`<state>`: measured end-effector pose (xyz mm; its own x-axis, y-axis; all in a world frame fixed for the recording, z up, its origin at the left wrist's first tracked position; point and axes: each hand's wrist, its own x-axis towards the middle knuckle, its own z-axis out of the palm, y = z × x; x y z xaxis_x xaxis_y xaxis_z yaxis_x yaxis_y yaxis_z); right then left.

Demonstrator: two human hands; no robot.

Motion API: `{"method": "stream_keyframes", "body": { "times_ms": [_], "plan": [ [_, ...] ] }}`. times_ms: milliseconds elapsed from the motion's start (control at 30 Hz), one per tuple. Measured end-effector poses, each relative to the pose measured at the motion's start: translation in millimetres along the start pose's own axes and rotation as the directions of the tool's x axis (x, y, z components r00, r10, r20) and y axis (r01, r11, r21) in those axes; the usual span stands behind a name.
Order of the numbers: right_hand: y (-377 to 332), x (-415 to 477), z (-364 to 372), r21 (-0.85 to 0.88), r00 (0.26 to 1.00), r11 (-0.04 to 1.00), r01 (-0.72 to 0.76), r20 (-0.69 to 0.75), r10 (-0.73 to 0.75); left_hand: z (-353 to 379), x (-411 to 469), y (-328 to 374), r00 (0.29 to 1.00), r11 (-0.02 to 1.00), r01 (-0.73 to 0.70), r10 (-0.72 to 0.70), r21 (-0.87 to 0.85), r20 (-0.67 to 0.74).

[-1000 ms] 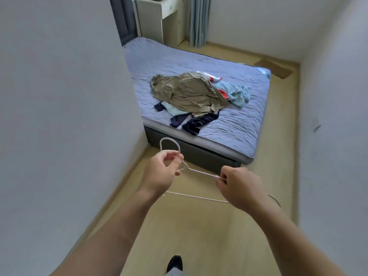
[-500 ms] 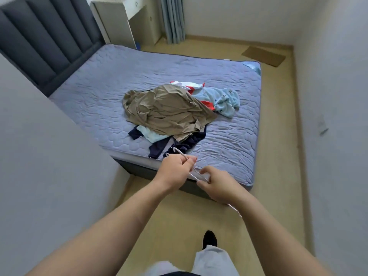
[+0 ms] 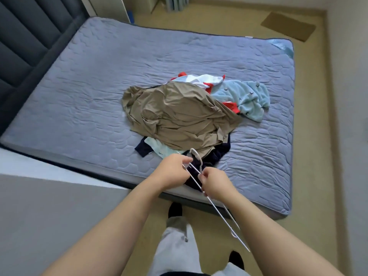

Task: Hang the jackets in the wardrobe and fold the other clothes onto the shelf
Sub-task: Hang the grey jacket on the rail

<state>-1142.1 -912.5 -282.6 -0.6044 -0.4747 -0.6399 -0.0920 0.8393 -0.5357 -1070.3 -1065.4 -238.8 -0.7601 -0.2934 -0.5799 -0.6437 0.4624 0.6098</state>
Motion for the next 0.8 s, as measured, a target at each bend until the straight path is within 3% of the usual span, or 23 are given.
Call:
{"method": "stream_keyframes", "body": {
  "times_ms": [100, 167, 267, 333, 500, 700, 800],
  "plan": [
    [-18.0, 56.3, 16.6, 0.019, 0.985, 0.992, -0.128, -0.112, 0.129, -41.2, 71.2, -52.1, 0.985, 0.983, 0.161, -0.166, -0.083, -0.053],
    [-30.3, 89.8, 26.7, 0.075, 0.967, 0.98, -0.184, -0.164, 0.194, -57.8, 124.6, -84.2, 0.951, 0.924, 0.292, -0.309, -0.247, -0.031],
    [-43.1, 140.7, 42.4, 0.083, 0.958, 0.977, -0.194, -0.198, 0.207, -67.8, 206.2, -125.2, 0.854, 0.678, 0.476, -0.509, -0.56, 0.11],
    [-47.3, 171.7, 51.8, 0.069, 0.965, 0.979, -0.191, -0.167, 0.2, -66.4, 255.6, -153.7, 0.789, 0.508, 0.53, -0.589, -0.678, 0.175],
    [-49.0, 238.2, 79.6, 0.149, 0.974, 0.976, -0.161, -0.137, 0.182, -49.7, 351.9, -227.6, 0.705, 0.288, 0.521, -0.676, -0.804, 0.214],
    [-27.5, 285.7, 111.6, 0.218, 0.98, 0.968, -0.126, -0.123, 0.155, -26.8, 426.3, -279.3, 0.737, 0.048, 0.429, -0.597, -0.902, 0.318],
    [-15.6, 289.5, 119.5, 0.191, 0.982, 0.973, -0.128, -0.112, 0.152, -22.8, 444.1, -290.1, 0.687, -0.07, 0.356, -0.656, -0.932, 0.311]
  ]
}}
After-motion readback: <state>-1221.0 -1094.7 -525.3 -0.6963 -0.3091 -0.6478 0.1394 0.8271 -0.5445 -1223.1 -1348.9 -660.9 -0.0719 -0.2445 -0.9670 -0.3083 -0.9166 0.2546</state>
